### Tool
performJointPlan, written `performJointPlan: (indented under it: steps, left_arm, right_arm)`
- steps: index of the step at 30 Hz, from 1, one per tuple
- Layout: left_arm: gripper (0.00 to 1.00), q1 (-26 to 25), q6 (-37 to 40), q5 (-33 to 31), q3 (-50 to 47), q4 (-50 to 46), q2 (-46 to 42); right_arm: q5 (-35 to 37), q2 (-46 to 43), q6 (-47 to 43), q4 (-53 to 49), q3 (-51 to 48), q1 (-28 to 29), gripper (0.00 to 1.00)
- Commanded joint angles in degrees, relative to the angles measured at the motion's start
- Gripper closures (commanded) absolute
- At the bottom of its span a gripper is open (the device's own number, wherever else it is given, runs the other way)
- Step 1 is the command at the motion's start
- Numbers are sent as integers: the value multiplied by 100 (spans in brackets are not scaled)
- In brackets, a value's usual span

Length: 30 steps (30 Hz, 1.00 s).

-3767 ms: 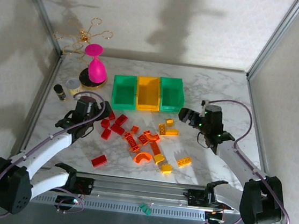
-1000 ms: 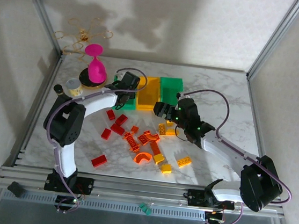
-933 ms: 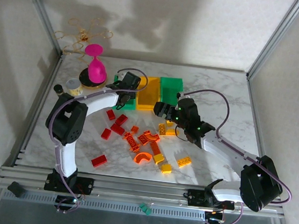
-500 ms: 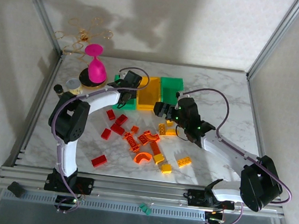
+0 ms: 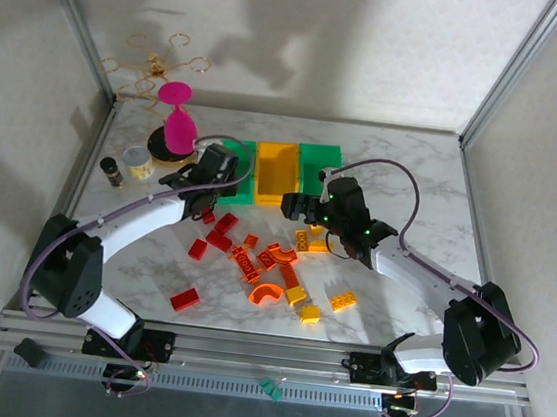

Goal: Sort the legos into containers by color
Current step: Place the lego in the container, then pick up the lego from the middle-left of the table.

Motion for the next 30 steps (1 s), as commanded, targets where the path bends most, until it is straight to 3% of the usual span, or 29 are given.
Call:
performJointPlan:
  steps: [1,9,18,25,30]
  left_arm:
    - [44,-16,-415,-65,-521,-187,-484]
    - [33,-16,-1208,-27,-1430,-124,-987]
    - [28,-8,-1482,-75,-1368,120,-301]
    - [29,19,-1510,-238,-1133,340,405]
    - [36,89,-1405,-365,-995,435,788]
  right_arm:
    - [-189,137,-147,52,-124,160,1]
    - [-161,530,-31,567,-265,713,1]
    - [-242,763,196,826,-150,739,1]
    - [-143,756,141,720,-56,744,1]
    - [-128,750,126,679,-54,737,1]
